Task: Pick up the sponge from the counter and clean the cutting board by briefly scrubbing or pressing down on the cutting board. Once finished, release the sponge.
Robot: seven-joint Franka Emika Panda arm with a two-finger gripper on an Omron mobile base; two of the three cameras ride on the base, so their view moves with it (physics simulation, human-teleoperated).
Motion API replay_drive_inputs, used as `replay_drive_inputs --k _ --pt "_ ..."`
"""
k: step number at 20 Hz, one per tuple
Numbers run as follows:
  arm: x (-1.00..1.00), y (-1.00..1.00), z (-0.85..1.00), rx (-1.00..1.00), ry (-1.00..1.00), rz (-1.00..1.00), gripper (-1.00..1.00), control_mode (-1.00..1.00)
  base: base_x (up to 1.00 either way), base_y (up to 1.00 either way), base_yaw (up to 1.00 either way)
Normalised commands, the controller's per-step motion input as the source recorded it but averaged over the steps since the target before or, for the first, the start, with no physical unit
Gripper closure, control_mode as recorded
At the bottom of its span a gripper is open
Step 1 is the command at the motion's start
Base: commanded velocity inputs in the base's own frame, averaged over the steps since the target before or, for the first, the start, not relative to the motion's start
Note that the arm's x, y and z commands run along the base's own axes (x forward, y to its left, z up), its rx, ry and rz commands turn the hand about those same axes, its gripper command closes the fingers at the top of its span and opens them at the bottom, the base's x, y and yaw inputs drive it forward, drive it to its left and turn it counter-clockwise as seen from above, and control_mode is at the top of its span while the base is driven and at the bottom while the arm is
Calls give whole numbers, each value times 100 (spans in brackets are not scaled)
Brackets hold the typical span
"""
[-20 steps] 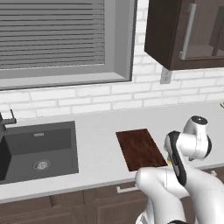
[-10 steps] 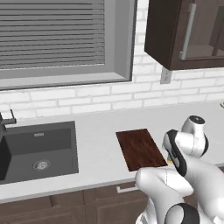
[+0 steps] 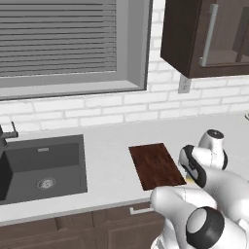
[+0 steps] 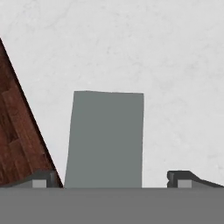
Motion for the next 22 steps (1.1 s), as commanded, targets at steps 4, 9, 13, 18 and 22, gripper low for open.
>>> replay_drive_inputs --k 4,9,13,18,22 --pt "12 0 -18 0 0 0 -100 -100 0 0 0" --pt "6 0 -19 0 0 0 -100 -100 0 0 0" --pt "12 0 -20 0 0 0 -100 -100 0 0 0" --pt "14 0 -18 0 0 0 -100 -100 0 0 0" --pt "16 0 -16 0 0 0 -100 -100 0 0 0"
